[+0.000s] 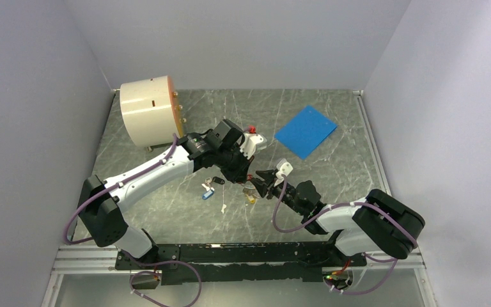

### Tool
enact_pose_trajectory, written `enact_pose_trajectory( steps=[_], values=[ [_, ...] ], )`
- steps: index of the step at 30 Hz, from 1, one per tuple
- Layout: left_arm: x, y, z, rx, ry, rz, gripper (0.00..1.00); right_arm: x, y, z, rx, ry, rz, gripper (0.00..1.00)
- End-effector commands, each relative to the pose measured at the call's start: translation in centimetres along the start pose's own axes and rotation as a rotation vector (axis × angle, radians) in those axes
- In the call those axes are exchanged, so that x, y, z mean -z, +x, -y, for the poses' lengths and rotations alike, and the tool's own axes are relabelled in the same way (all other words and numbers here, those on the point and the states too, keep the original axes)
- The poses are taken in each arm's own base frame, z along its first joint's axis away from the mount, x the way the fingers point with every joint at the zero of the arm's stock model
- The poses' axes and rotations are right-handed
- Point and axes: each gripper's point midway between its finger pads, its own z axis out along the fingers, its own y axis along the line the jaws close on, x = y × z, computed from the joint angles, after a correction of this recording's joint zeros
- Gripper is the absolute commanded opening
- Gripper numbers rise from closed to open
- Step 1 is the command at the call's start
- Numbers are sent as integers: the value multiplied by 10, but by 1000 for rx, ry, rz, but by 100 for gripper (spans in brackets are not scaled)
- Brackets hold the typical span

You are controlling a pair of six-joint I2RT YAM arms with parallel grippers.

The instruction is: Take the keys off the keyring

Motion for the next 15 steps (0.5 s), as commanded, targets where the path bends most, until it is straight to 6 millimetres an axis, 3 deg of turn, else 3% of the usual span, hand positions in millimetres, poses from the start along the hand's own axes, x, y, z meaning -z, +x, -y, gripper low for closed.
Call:
enact_pose_trajectory(
  steps=[1, 8, 13, 15],
  values=[
    [4, -9, 6, -4, 36, 42, 3, -1, -20, -5, 2, -24, 75, 38],
    [7, -9, 2, -6, 22, 48, 3, 0, -23, -10, 4, -54, 74, 30],
    [6, -6, 0, -17, 24, 33, 3, 1, -25, -10, 2, -58, 73, 13],
    [4, -3, 0, -22, 24, 23, 2, 2, -26, -10, -3, -58, 76, 12]
  ],
)
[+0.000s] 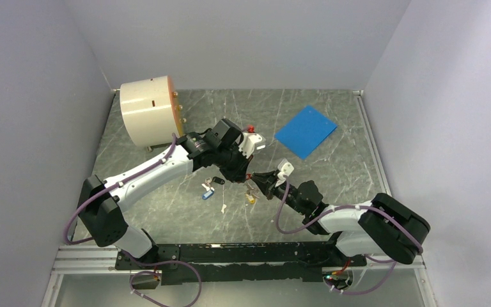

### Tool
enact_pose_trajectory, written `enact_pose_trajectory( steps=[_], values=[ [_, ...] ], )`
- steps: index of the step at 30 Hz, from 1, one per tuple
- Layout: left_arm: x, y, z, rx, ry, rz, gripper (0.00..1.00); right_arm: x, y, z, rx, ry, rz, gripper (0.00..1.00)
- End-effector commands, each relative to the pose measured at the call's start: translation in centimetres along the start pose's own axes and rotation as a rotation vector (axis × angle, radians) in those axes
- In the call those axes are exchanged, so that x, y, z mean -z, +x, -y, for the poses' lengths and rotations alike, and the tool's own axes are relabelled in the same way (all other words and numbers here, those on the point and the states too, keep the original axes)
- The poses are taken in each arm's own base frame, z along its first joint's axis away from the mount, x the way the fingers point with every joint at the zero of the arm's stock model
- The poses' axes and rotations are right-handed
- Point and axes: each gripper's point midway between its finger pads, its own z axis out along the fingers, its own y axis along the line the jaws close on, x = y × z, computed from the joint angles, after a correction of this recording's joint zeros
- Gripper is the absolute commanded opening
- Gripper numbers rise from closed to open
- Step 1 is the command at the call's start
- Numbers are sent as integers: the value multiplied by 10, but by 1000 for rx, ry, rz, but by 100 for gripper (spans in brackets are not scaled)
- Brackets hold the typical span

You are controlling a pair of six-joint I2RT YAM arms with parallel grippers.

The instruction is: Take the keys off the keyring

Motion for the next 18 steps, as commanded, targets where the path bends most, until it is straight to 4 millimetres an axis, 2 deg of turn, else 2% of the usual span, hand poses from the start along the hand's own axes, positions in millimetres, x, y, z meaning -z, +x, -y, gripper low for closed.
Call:
enact_pose_trajectory(
  steps=[1, 9, 12, 18],
  values=[
    [3, -4, 4, -31, 28, 20, 3, 1, -17, 0, -8, -11, 53, 13],
    [1, -1, -7, -20, -12, 7, 3, 3, -12, 4, -28, -2, 33, 11],
    [1, -1, -11, -15, -23, 10, 3, 2, -10, 5, -30, 1, 21, 0],
    [1, 2, -11, -67, -3, 2, 3, 3, -11, 14, -44, 53, 17, 0]
  ],
)
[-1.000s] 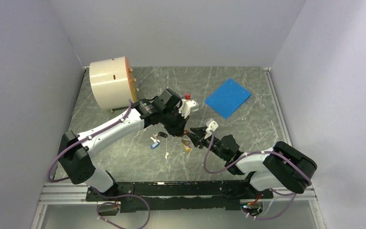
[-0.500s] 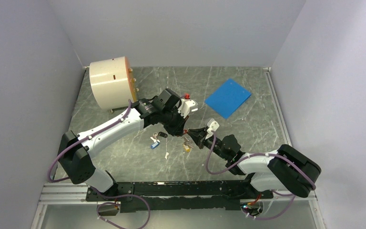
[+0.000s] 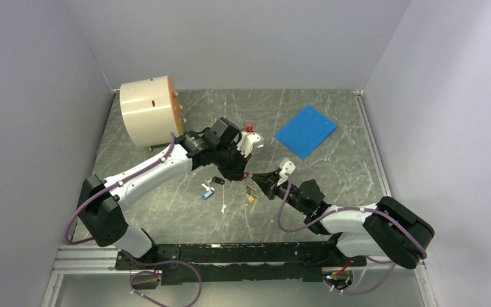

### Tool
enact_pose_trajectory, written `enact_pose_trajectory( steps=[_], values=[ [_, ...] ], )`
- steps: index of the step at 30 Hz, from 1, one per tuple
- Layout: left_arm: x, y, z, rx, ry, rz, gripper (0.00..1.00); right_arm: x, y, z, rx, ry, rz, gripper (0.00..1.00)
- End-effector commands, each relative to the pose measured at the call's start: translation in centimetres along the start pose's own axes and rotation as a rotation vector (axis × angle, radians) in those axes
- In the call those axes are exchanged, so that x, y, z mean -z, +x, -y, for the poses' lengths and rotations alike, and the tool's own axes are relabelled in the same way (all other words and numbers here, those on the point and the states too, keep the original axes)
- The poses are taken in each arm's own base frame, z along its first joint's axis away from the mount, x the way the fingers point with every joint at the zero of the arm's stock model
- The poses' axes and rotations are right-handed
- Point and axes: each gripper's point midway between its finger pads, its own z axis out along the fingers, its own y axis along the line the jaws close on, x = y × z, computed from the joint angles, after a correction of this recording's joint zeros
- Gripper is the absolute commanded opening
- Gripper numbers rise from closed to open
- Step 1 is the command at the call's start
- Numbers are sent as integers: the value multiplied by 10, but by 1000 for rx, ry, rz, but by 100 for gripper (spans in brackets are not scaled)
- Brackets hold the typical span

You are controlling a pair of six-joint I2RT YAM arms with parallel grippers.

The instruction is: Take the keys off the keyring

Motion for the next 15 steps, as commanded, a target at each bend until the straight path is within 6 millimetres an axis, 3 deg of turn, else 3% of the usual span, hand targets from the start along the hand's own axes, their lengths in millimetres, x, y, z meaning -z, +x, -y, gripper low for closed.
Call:
enact_pose_trajectory(
  steps=[1, 15],
  values=[
    [0, 3, 0, -57, 24, -3, 3, 0, -14, 12, -25, 63, 39, 0],
    [-4, 8, -1, -76, 34, -33, 3, -2, -14, 20, -71, 110, 21, 0]
  ],
)
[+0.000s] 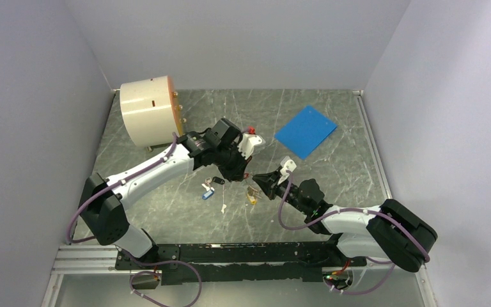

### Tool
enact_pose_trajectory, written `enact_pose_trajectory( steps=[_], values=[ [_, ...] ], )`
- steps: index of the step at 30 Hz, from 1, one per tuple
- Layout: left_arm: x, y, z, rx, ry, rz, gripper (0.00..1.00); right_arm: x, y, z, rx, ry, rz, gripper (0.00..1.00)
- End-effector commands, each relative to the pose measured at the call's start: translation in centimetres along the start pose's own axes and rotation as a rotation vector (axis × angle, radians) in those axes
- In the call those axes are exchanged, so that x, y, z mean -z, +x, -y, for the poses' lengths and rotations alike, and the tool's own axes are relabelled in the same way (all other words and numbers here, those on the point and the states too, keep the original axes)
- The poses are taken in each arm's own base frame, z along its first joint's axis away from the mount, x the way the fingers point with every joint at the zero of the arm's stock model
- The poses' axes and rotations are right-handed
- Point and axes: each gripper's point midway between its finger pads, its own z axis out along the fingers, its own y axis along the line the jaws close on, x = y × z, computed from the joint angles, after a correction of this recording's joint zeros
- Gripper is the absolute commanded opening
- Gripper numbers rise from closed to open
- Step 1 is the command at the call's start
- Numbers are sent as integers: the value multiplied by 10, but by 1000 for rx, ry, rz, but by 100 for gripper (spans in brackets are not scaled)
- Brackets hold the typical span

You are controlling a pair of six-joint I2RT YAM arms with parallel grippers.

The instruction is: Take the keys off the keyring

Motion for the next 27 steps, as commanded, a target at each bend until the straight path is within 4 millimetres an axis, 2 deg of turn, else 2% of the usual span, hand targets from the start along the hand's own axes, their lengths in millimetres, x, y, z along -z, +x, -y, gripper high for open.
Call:
enact_pose_trajectory(
  steps=[1, 5, 17, 27],
  values=[
    [-1, 4, 2, -12, 23, -20, 3, -4, -17, 18, -23, 96, 44, 0],
    [-2, 4, 2, -11, 22, -20, 3, -5, -16, 19, -41, 108, 39, 0],
    [-13, 15, -6, -14, -18, -84, 3, -4, -9, 44, -97, 264, -2, 0],
    [-16, 15, -1, -14, 4, -82, 3, 0, -9, 54, -130, 330, 1, 0]
  ],
)
